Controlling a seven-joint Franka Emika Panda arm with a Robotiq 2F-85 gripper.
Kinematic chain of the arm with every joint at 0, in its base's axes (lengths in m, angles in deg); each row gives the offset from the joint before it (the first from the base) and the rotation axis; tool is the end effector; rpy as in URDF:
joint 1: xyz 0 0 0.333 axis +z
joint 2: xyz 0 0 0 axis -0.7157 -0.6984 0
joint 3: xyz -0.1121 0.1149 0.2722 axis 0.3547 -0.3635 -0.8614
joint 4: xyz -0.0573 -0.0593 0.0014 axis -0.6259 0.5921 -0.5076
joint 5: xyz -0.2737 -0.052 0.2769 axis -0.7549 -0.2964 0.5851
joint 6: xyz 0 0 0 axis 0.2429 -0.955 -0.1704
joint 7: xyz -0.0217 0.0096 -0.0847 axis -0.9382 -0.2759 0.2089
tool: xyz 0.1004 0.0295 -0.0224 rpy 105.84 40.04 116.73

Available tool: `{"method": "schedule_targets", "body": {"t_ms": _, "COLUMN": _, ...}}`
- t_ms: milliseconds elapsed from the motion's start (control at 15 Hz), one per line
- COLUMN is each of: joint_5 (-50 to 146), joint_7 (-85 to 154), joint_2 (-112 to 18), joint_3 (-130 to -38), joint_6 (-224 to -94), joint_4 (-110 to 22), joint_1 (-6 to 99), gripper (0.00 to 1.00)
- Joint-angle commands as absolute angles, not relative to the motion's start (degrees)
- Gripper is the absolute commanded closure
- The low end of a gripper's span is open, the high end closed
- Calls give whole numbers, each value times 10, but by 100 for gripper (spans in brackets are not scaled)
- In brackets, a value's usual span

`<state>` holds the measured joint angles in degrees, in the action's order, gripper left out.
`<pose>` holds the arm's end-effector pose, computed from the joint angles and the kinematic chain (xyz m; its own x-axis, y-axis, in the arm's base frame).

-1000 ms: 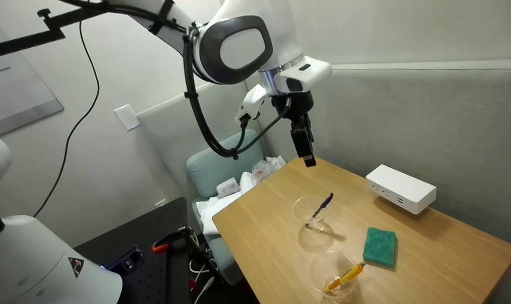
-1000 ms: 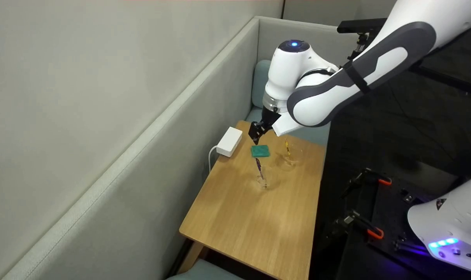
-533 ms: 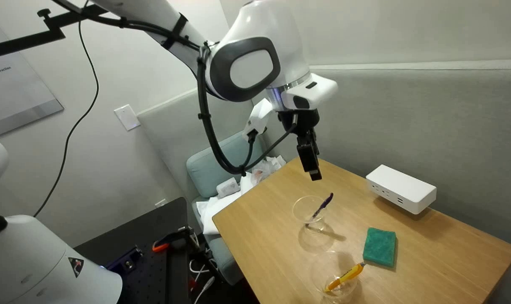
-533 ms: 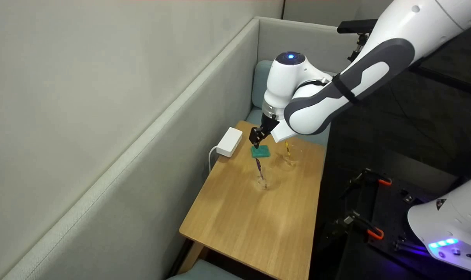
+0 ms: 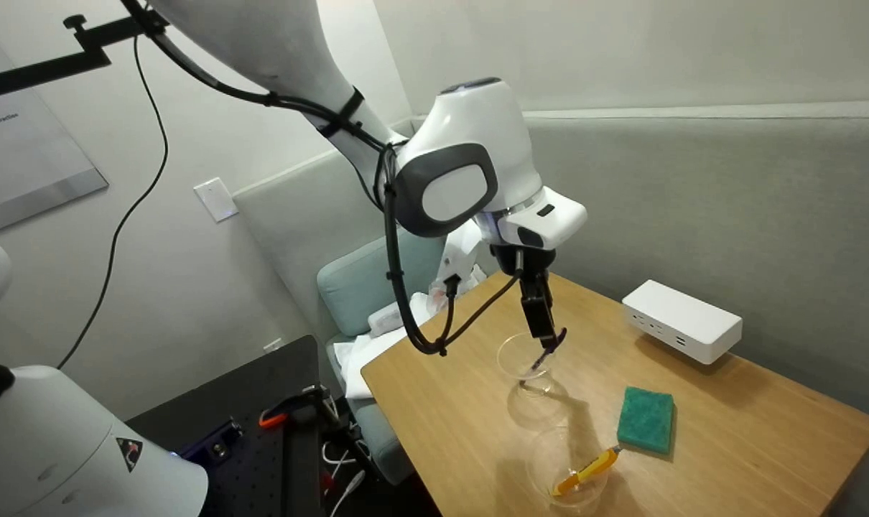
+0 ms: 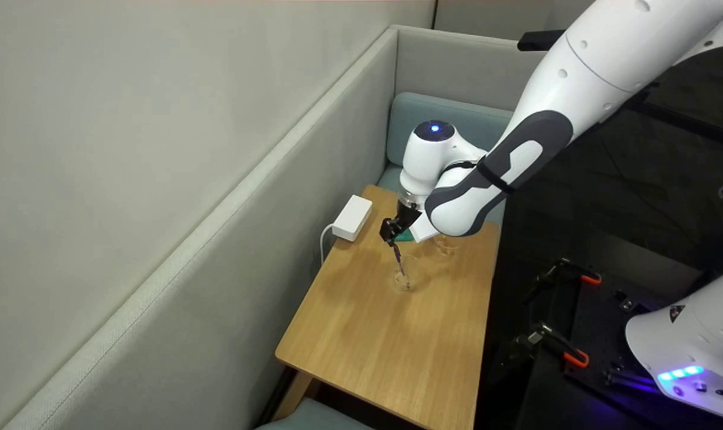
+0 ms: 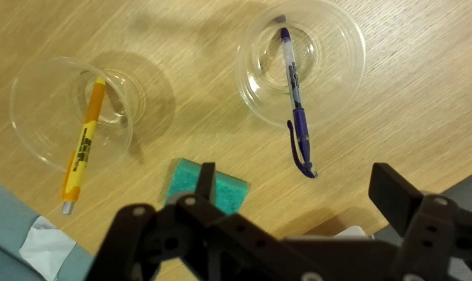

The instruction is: Remove the pens from the cups then stack the cups together

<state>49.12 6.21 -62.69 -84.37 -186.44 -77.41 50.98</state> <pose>0.5543 0.0159 0.1320 0.8737 -0.4786 0.0872 -0.4803 -0.8771 -0.0019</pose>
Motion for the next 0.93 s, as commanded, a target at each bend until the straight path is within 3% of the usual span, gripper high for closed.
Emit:
{"method": "schedule_targets", "body": {"t_ms": 0, "joint_5": 518, "joint_7": 90, "joint_2": -675, "joint_3": -828, "joint_6": -1883, "joint_4": -738, "joint_1": 530, "gripper": 0}}
{"method": "schedule_targets", "body": {"t_ms": 533, "joint_5": 543, "joint_7": 107, "joint_2": -730, "joint_3": -811, "joint_6": -1890, "joint_4": -697, "joint_1": 554, "gripper": 0}}
{"method": "schedule_targets", "body": {"t_ms": 600, "joint_5": 544, "joint_7": 107, "joint_2": -732, "joint_3": -809, "joint_6": -1893, "joint_4": -695, "joint_1": 556, "gripper": 22}}
{"method": "schedule_targets", "body": {"t_ms": 867, "joint_5": 547, "joint_7": 106, "joint_2": -736, "joint_3": -806, "joint_6": -1891, "joint_4": -690, "joint_1": 560, "gripper": 51}}
